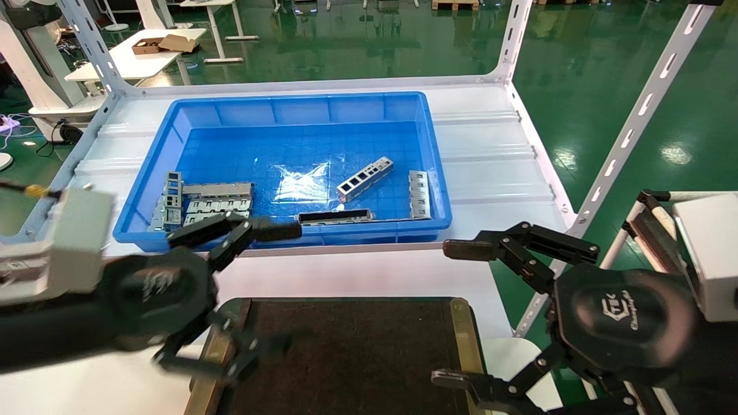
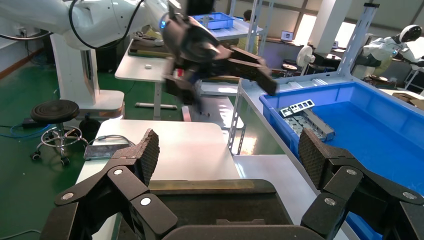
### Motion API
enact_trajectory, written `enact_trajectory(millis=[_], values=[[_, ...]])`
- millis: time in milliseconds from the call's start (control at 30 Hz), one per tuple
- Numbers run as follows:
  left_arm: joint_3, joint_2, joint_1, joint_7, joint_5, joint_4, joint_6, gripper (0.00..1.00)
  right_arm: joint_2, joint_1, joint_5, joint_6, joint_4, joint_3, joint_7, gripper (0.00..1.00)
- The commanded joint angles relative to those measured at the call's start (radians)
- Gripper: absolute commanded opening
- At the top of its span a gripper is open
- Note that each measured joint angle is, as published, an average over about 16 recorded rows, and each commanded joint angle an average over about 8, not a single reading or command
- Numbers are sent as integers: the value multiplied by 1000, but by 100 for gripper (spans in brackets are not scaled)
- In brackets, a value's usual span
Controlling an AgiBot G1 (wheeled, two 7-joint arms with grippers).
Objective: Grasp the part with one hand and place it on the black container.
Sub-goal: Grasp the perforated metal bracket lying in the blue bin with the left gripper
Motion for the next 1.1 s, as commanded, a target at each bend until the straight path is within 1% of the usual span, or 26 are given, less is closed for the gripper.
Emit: enact_trajectory(millis=[33, 200, 367, 533, 700, 933, 1100], values=[[8, 15, -8, -7, 23, -1, -32, 100, 0, 0, 0, 0, 0, 0, 0, 100], [51, 93, -60, -38, 118, 31, -140, 100, 0, 0, 0, 0, 0, 0, 0, 100], [100, 188, -120, -54, 228, 97, -253, 100, 0, 0, 0, 0, 0, 0, 0, 100], [145, 290, -183, -64, 328, 194, -362, 100, 0, 0, 0, 0, 0, 0, 0, 100], [187, 396, -253, -69, 406, 323, -443, 100, 0, 0, 0, 0, 0, 0, 0, 100], [229, 537, -339, -7, 488, 545, -535, 100, 0, 0, 0, 0, 0, -1, 0, 100], [243, 623, -382, 56, 520, 701, -600, 100, 0, 0, 0, 0, 0, -1, 0, 100]])
